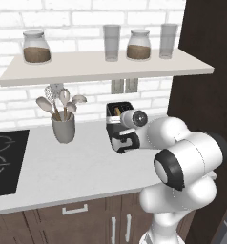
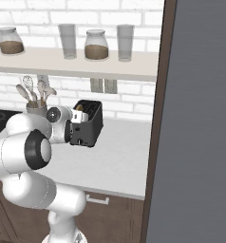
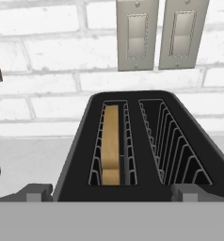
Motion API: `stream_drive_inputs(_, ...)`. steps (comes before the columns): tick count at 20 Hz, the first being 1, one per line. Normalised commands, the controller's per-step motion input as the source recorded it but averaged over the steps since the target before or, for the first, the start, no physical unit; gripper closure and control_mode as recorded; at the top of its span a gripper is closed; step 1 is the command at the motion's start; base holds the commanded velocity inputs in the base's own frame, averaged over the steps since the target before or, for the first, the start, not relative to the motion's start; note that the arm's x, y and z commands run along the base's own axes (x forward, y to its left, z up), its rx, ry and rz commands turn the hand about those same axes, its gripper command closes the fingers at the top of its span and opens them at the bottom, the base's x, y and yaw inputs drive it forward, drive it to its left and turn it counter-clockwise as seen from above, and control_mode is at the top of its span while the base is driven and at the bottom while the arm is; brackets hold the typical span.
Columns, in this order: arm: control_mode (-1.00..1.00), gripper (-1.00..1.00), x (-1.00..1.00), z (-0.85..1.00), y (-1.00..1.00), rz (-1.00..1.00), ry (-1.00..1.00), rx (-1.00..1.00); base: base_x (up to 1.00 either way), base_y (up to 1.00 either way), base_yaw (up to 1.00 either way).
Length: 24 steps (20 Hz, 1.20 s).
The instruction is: Start the toaster. Once the lever pops up, take the bread to the plate on the dining counter.
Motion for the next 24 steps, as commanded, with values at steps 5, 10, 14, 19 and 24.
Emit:
stream_drive_inputs(5, -1.00, -1.00, 0.00, 0.00, 0.00, 0.00, 0.00, 0.00, 0.00, 0.00, 0.00)
stream_drive_inputs(10, -1.00, -1.00, 0.00, 0.00, 0.00, 0.00, 0.00, 0.00, 0.00, 0.00, 0.00)
stream_drive_inputs(14, -1.00, -1.00, 0.00, 0.00, 0.00, 0.00, 0.00, 0.00, 0.00, 0.00, 0.00)
stream_drive_inputs(19, -1.00, -1.00, 0.00, 0.00, 0.00, 0.00, 0.00, 0.00, 0.00, 0.00, 0.00)
stream_drive_inputs(24, -1.00, -1.00, 0.00, 0.00, 0.00, 0.00, 0.00, 0.00, 0.00, 0.00, 0.00)
